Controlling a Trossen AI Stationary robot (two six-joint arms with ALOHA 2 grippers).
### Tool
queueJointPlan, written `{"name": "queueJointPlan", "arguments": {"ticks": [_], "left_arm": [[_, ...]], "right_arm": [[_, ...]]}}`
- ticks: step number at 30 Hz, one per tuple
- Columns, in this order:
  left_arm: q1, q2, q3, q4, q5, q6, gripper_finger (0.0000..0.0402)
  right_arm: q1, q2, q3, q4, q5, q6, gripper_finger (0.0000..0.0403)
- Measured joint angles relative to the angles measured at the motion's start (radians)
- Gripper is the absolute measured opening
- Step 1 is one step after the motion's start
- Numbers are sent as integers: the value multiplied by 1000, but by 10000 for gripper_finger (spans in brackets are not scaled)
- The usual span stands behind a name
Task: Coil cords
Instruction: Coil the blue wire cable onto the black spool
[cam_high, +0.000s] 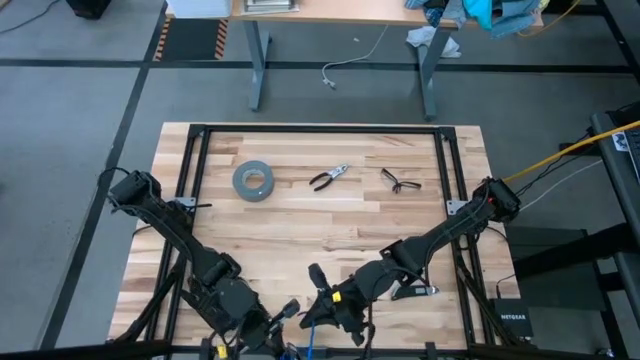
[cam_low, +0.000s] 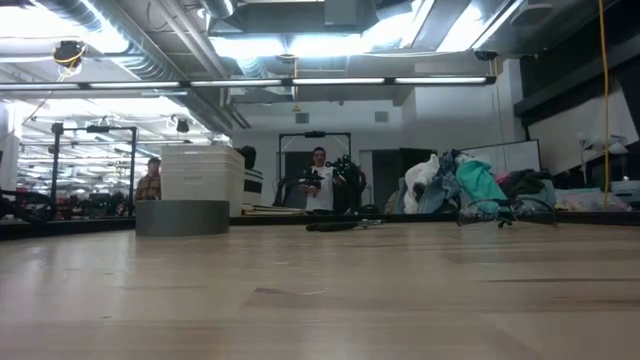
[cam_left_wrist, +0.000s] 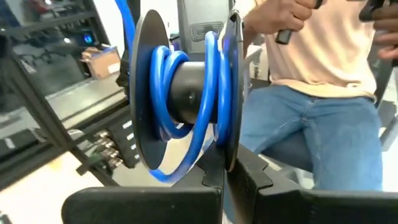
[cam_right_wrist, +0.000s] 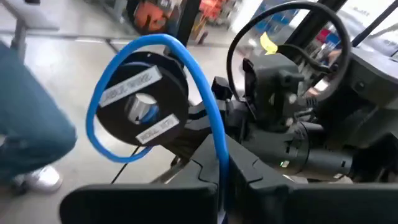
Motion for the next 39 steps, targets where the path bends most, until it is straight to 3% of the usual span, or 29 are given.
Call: {"name": "queueJointPlan", "arguments": {"ticks": [5, 13, 23, 27, 34, 39], "left_arm": [[16, 25, 0, 0, 65, -31, 0], [22, 27, 0, -1, 117, -22, 0], [38, 74, 1, 7, 170, -19, 0], [54, 76, 1, 7, 173, -17, 0], [87, 77, 1, -81, 166, 3, 0], [80, 76, 1, -49, 169, 46, 0]], "right_arm": [[0, 0, 89, -180, -8, 3, 2], [-1, -1, 119, -194, -203, 113, 1], [-23, 7, 119, -151, -141, 171, 1], [-40, 19, 119, -151, -191, 187, 1], [-56, 13, 119, -209, -208, 184, 0], [-54, 11, 119, -340, -170, 216, 0]]}}
